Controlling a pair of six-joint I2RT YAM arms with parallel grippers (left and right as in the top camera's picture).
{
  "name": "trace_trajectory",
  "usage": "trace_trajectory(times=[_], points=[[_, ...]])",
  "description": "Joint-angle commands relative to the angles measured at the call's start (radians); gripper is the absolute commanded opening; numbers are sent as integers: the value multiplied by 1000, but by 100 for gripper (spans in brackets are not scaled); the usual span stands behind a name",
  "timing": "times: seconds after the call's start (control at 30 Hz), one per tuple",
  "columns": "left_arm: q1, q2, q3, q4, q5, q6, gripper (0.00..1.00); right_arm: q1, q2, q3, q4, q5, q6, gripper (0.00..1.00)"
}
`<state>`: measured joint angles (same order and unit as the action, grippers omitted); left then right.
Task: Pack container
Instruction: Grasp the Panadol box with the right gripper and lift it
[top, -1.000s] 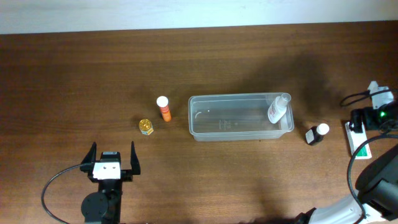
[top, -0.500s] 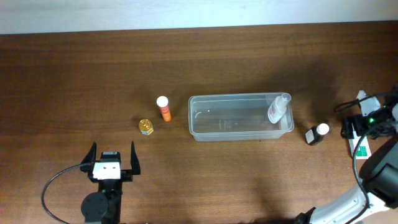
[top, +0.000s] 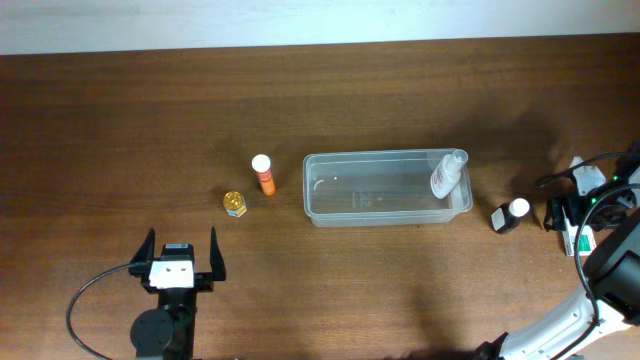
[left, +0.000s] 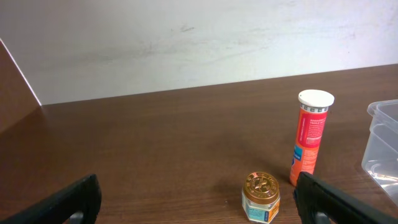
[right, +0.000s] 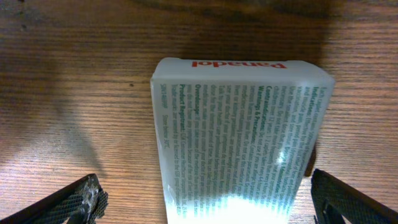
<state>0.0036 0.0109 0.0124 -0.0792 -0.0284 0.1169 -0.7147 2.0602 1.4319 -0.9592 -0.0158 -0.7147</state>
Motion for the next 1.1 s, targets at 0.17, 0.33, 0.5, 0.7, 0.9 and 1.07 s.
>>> trace_trajectory(times=[0.17,0.33,0.5,0.7,0.9,1.07], points=[[6,-6,-3,-4,11,16,99,-6,13,-7,10,0,16,82],[6,-6,-3,-4,11,16,99,-6,13,-7,21,-10,62,61],[6,-6,-3,-4,10,16,99,-6,13,21,11,-10,126,53],[6,-6,-3,-4,11,16,99,-5,11,157,-100,-11,165,43],[6,-6,-3,-4,11,16,99,-5,11,349,-242,-45,226,34],[6,-6,-3,-4,11,16,99,-4,11,523,-394,-202,227,35]])
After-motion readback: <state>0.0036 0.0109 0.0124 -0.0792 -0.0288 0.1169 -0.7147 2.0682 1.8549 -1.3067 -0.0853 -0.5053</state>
